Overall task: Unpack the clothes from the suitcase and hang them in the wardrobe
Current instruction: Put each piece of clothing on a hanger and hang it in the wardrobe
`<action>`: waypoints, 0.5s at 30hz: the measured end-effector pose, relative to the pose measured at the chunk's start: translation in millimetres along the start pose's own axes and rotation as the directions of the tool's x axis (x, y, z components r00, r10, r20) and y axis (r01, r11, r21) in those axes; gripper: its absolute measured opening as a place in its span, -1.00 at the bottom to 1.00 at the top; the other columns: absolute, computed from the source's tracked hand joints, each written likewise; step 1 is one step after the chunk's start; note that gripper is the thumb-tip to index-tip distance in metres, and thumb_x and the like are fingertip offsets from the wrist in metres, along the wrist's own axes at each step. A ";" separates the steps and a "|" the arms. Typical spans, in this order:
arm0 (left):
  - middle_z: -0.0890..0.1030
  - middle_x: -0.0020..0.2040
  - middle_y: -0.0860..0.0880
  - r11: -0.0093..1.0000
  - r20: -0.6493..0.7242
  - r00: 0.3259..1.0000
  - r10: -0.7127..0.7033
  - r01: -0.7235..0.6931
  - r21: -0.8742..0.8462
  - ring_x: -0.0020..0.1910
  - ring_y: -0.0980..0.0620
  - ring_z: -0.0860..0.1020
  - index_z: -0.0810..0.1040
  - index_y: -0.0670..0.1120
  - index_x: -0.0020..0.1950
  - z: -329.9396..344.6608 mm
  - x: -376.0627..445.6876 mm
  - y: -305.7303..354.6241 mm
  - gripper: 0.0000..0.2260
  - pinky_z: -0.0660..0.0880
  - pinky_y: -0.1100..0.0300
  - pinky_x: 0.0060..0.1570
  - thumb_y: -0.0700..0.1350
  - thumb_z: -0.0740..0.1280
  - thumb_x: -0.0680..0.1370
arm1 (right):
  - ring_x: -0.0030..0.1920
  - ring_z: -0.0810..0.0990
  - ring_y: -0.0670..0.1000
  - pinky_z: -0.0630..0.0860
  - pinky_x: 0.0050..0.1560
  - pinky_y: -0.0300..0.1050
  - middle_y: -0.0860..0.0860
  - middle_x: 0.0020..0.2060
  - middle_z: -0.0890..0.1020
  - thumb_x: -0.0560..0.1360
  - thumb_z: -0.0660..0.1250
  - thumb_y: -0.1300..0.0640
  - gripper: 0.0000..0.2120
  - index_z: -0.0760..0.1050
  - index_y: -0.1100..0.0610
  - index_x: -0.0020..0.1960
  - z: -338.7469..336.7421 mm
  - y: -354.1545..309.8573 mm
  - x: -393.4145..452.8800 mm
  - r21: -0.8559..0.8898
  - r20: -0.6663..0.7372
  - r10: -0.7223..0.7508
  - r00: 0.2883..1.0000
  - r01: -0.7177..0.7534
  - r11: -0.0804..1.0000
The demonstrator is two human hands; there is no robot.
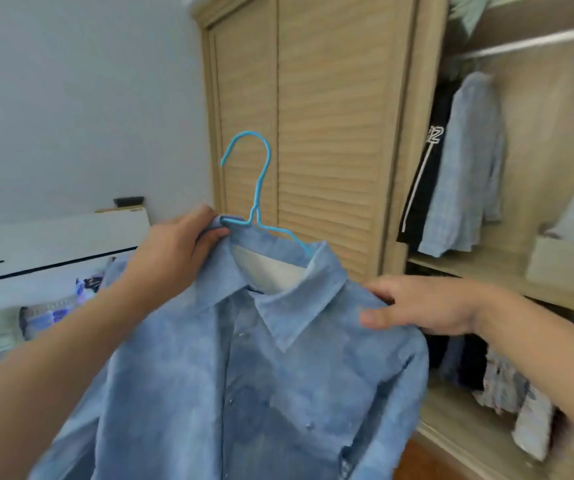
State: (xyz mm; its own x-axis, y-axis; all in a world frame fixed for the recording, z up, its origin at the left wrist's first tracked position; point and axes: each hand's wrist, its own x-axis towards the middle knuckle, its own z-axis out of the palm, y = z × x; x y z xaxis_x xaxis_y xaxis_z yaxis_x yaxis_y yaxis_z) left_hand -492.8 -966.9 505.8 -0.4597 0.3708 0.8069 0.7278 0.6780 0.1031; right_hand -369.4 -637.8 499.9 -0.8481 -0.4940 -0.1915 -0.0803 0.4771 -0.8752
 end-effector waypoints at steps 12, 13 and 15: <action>0.53 -0.26 0.02 0.957 0.053 0.989 0.141 -0.123 -0.261 -0.20 -0.17 0.55 0.54 -0.07 0.04 110.5 101.0 88.9 -0.80 0.31 0.11 -0.24 0.06 0.28 0.62 | -0.08 0.67 0.07 0.54 0.15 0.13 0.18 0.01 0.68 0.61 0.10 -0.29 -0.41 0.58 0.23 0.04 -33.0 23.7 -92.3 -0.170 -0.816 -0.047 0.576 -0.161 0.972; 0.59 -0.21 0.02 0.941 0.079 0.984 0.163 -0.131 -0.312 -0.16 -0.09 0.56 0.59 -0.08 0.08 119.4 106.8 104.2 -0.84 0.32 0.13 -0.20 -0.01 0.33 0.63 | -0.08 0.69 0.11 0.55 0.15 0.09 0.19 -0.01 0.68 0.60 0.10 -0.32 -0.38 0.59 0.24 0.03 -42.6 25.0 -96.5 -0.174 -0.844 -0.044 0.534 -0.195 0.965; 0.65 -0.10 0.05 0.895 0.125 0.972 0.200 -0.129 -0.426 -0.10 0.08 0.56 0.63 -0.06 0.11 132.0 118.0 138.2 -0.90 0.39 0.18 -0.10 -0.10 0.36 0.63 | -0.08 0.71 0.04 0.58 0.09 -0.02 0.06 -0.12 0.73 0.59 0.14 -0.33 -0.42 0.67 0.14 -0.03 -62.7 33.7 -103.9 -0.042 -0.864 0.055 0.500 -0.180 0.983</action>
State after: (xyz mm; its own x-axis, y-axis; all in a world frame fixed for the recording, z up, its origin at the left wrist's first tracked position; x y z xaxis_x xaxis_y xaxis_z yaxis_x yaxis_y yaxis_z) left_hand -513.7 -745.7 538.5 -0.3650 0.5753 0.7320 0.9279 0.2889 0.2356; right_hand -316.8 -524.8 518.2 -0.8813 0.4072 0.2397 0.0522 0.5881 -0.8071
